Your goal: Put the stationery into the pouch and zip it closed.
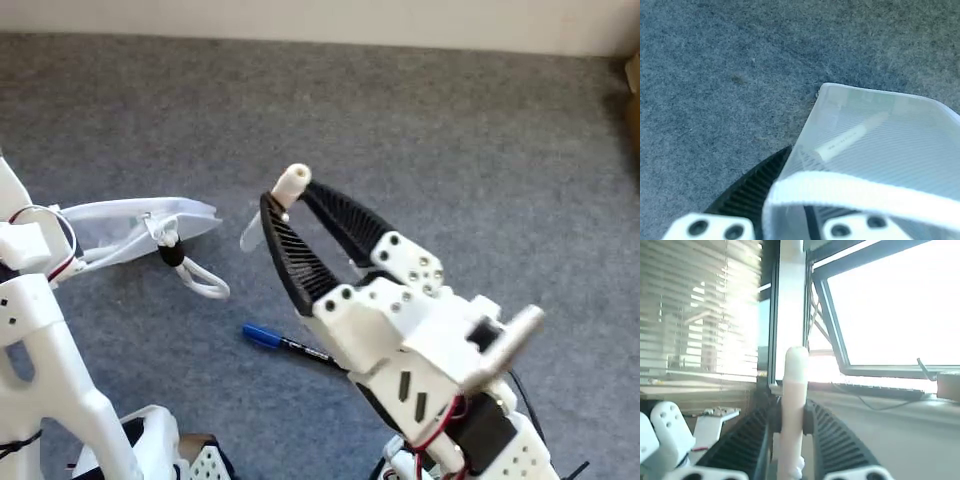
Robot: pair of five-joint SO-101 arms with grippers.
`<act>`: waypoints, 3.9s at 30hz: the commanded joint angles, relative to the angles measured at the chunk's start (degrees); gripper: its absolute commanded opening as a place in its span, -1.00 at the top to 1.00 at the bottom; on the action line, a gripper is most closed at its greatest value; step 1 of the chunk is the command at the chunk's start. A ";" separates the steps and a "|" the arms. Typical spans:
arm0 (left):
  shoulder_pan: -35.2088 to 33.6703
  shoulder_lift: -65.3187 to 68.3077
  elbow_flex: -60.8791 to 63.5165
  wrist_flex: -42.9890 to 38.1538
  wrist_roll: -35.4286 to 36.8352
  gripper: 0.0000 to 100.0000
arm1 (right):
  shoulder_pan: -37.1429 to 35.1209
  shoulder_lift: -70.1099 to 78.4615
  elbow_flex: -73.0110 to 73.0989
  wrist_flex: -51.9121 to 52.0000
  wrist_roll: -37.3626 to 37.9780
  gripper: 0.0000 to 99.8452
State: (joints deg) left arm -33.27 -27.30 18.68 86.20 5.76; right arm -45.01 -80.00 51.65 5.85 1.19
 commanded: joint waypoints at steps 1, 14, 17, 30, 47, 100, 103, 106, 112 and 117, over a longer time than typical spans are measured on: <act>-0.66 1.89 2.51 -1.23 0.70 0.98 | 0.04 -0.66 -4.09 -5.41 -0.44 0.99; -0.66 1.89 2.51 -1.23 0.70 0.98 | -9.19 21.32 -16.13 -10.86 0.09 0.99; -0.66 1.89 2.51 -1.23 0.70 0.98 | -9.36 28.26 -18.95 -10.86 0.09 0.99; 1.45 1.89 3.47 -1.32 0.62 0.98 | -15.08 41.10 -22.73 -11.21 0.18 0.99; 1.45 1.89 3.56 -1.32 0.62 0.98 | -14.81 36.53 -26.68 -11.21 0.18 0.99; 1.36 1.89 3.65 -1.32 0.62 0.98 | -14.20 56.04 -22.73 -22.81 21.80 0.99; 1.36 1.89 3.65 -1.32 0.62 0.98 | -16.31 56.04 -19.65 -22.81 31.65 0.99; 1.36 1.89 3.65 -1.32 0.53 0.98 | -18.51 56.04 -17.45 -22.81 38.95 0.99; 1.36 1.89 3.65 -1.32 0.53 0.98 | -20.09 56.04 -16.48 -23.25 42.11 0.99; 1.36 1.89 3.65 -1.32 0.44 0.98 | -19.82 56.04 -16.22 -23.25 42.11 0.88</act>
State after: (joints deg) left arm -33.45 -27.30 19.65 86.02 5.76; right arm -63.12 -23.03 35.38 -16.92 42.15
